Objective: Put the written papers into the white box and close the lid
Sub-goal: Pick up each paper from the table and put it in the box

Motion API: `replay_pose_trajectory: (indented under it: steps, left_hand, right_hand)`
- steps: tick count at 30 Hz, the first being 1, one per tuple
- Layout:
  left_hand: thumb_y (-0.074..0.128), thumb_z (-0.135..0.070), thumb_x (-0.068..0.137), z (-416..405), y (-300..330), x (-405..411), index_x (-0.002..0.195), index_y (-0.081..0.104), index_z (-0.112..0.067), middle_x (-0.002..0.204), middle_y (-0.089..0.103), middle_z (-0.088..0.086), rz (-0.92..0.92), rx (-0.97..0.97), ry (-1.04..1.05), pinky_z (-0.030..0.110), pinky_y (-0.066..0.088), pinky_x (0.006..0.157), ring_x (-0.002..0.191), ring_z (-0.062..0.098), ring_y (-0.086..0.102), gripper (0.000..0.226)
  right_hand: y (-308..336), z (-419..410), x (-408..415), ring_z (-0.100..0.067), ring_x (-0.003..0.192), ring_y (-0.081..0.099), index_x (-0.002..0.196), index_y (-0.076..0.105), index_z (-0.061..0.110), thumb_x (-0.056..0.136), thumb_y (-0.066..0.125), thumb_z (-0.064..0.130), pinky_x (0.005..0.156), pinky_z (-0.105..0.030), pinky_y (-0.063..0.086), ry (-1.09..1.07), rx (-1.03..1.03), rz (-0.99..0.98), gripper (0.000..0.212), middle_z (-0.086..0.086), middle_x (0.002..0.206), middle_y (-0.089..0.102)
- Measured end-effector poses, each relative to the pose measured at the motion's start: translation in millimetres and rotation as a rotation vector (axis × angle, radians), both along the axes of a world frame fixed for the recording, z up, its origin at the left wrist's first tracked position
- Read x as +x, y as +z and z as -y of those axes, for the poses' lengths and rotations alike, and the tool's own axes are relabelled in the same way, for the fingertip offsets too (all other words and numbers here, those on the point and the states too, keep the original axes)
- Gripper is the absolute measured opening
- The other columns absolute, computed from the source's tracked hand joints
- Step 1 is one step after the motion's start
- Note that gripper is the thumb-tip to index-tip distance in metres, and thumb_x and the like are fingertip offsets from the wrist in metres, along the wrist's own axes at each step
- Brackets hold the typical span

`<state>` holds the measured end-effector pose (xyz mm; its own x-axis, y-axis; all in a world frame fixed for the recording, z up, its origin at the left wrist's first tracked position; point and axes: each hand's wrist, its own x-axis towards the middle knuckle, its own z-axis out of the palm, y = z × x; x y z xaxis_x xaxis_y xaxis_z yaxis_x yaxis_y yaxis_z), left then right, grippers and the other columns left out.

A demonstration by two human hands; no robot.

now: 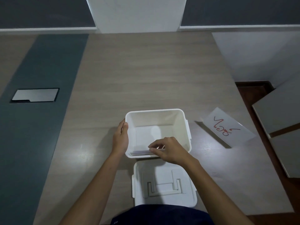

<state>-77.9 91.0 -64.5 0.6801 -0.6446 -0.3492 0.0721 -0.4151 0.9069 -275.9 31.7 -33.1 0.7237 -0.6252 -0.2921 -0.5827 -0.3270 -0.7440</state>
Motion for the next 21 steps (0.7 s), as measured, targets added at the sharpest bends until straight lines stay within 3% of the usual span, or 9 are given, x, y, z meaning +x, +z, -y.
replay_pose_trajectory:
  steps: [3,8,13,16,21]
  left_hand:
    - [0.039,-0.032,0.101,2,-1,-1,0.137,0.051,-0.026,0.126,0.054,-0.013,-0.002,-0.010,-0.006,0.022,0.033,0.099,0.117,0.005,0.048,0.038]
    - [0.039,-0.030,0.101,9,-4,-5,0.135,0.053,-0.023,0.129,0.056,-0.009,0.021,-0.018,-0.039,0.023,0.034,0.101,0.120,0.009,0.050,0.037]
    - [0.040,-0.031,0.101,19,-7,-10,0.139,0.050,-0.020,0.136,0.054,-0.007,0.018,-0.010,-0.062,0.024,0.033,0.104,0.123,0.008,0.048,0.041]
    - [0.040,-0.030,0.101,26,-5,-14,0.138,0.050,-0.021,0.131,0.056,-0.006,0.025,-0.013,-0.069,0.026,0.035,0.104,0.117,0.008,0.048,0.040]
    - [0.039,-0.028,0.101,31,-3,-19,0.138,0.051,-0.019,0.129,0.056,-0.008,0.033,-0.026,-0.085,0.022,0.033,0.102,0.118,0.006,0.048,0.039]
  right_hand:
    - [2,0,-1,0.004,0.081,0.059,0.108,0.075,0.027,0.090,0.065,0.039,0.073,-0.005,0.041,-0.011,0.018,-0.002,0.023,0.014,0.093,0.072]
    - [6,6,-9,0.004,0.080,0.062,0.106,0.075,0.023,0.090,0.066,0.032,0.074,-0.008,0.044,-0.110,0.036,0.083,0.020,0.017,0.088,0.071]
    - [7,45,-43,-0.014,0.106,0.055,0.113,0.070,0.021,0.089,0.067,0.018,0.095,-0.029,0.043,-0.457,-0.419,0.196,0.024,0.004,0.112,0.068]
    - [-1,82,-76,-0.024,0.125,0.045,0.124,0.062,0.018,0.090,0.066,0.016,0.105,-0.035,0.034,-0.670,-0.541,0.048,0.035,-0.007,0.131,0.060]
    - [-25,120,-131,-0.036,0.146,0.019,0.143,0.042,0.014,0.089,0.068,0.019,0.119,-0.053,0.016,-0.833,-0.461,-0.305,0.061,-0.014,0.153,0.038]
